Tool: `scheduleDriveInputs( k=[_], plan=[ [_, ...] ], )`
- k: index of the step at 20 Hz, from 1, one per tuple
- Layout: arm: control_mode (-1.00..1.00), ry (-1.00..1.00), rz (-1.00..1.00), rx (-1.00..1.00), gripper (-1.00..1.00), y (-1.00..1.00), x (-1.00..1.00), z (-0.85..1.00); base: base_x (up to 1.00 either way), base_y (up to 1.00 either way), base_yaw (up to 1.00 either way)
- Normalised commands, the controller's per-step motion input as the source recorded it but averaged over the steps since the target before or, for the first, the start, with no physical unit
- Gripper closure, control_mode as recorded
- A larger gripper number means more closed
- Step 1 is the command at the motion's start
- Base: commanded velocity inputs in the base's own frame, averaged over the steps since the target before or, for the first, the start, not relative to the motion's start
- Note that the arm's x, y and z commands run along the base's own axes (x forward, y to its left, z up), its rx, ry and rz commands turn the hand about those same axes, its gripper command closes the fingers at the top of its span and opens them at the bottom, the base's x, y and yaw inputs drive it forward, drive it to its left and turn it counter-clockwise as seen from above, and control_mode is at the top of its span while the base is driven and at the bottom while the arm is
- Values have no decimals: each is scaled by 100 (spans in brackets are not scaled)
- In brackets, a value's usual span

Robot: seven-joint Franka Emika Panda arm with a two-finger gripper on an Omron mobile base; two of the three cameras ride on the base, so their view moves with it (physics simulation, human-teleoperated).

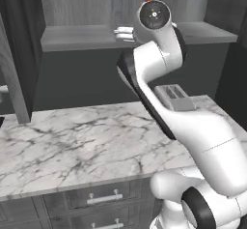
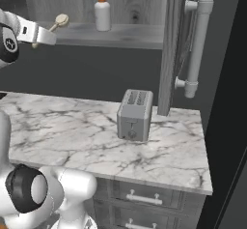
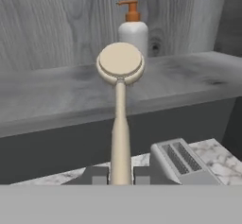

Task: Locate and retrieve the dish brush and soap dispenser from the cabinet. Place them next to the sink.

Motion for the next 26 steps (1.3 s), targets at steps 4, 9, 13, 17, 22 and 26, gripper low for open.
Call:
scheduleDriveInputs(
  k=[4, 9, 13, 17, 22, 26],
  plan=[
    [-100, 0, 0, 0, 100, 1, -100, 0, 0, 0, 0],
    [-100, 1, 0, -1, 100, 9, -100, 1, 0, 0, 0],
    [-100, 20, 0, 4, 100, 0, -100, 1, 0, 0, 0],
    [-100, 32, 0, 6, 100, 6, -99, -33, 0, 0, 0],
    [-100, 19, 2, 2, 100, 6, -100, -50, 0, 0, 0],
    [-100, 6, 3, 5, 100, -6, -94, -45, 0, 0, 0]
  ],
)
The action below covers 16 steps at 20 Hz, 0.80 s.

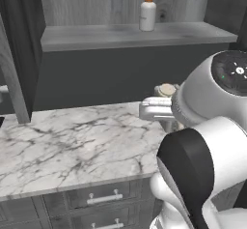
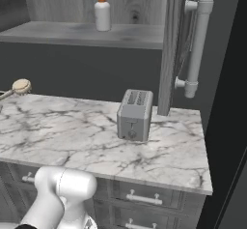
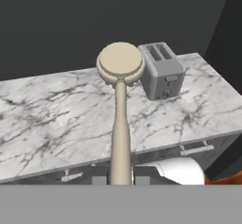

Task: Locate and retrieve the dish brush and soap dispenser from the cabinet. Place them next to the sink.

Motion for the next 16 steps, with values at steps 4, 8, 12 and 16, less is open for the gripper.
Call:
scheduleDriveInputs(
  k=[4, 8, 12, 16],
  plan=[
    [-100, 7, 0, 4, 100, -8, -23, -25, 0, 0, 0],
    [-100, 0, 0, 0, 100, -1, 0, 0, 0, 0, 0],
    [100, 0, 0, 0, 100, 0, -4, 0, -12, 11, 6],
    [100, 0, 0, 0, 100, 0, 0, 0, -19, 45, 39]
  ],
)
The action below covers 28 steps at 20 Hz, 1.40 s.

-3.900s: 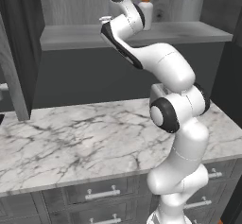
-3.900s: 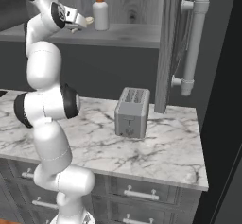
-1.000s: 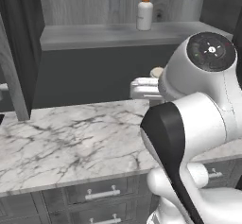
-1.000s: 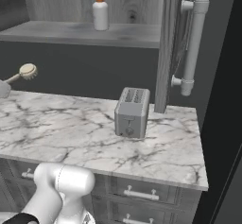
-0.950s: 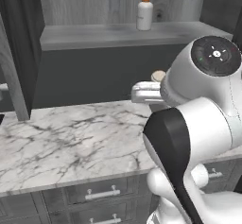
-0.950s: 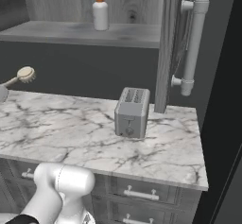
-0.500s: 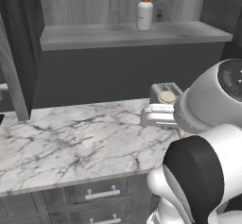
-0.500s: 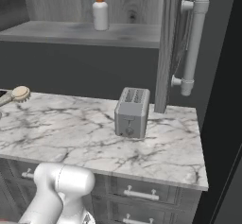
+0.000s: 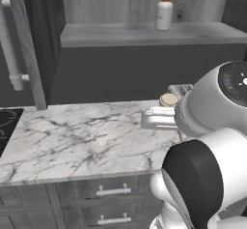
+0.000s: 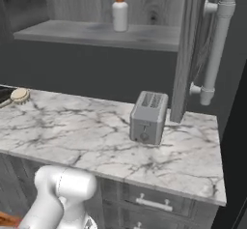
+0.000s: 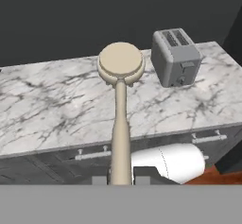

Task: Locate and retrieve the dish brush and soap dispenser from the cabinet. Place them next to the sink.

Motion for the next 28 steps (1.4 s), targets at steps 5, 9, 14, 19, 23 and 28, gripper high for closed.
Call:
scheduleDriveInputs(
  k=[5, 9, 14, 19, 23, 28],
  plan=[
    [100, 0, 0, 0, 100, 0, 0, 0, -7, 39, 46],
    [100, 0, 0, 0, 100, 0, 0, 0, -8, 41, 45],
    [100, 0, 0, 0, 100, 0, 0, 0, -8, 41, 45],
    [100, 0, 0, 0, 100, 0, 0, 0, -8, 41, 46],
    [100, 0, 0, 0, 100, 0, 0, 0, -10, 44, 45],
    [100, 0, 0, 0, 100, 0, 0, 0, -11, 56, 40]
  ],
)
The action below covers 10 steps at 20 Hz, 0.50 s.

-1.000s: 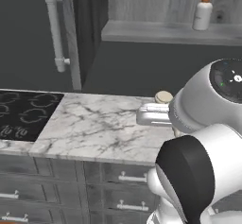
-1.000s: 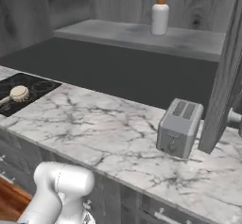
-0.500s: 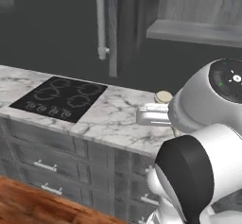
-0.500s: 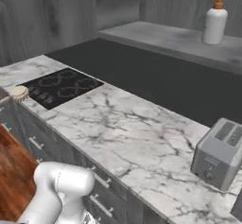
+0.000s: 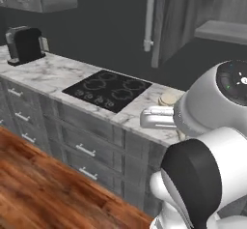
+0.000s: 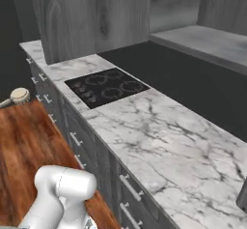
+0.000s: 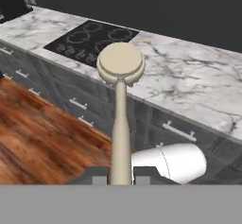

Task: Locate and retrieve the dish brush and soap dispenser from the cabinet. Place them next to the sink.

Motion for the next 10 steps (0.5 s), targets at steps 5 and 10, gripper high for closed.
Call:
scheduleDriveInputs(
  k=[5, 10],
  plan=[
    [100, 0, 0, 0, 100, 0, 0, 0, -10, 40, 47],
    [100, 0, 0, 0, 100, 0, 0, 0, -12, 37, 47]
  ],
)
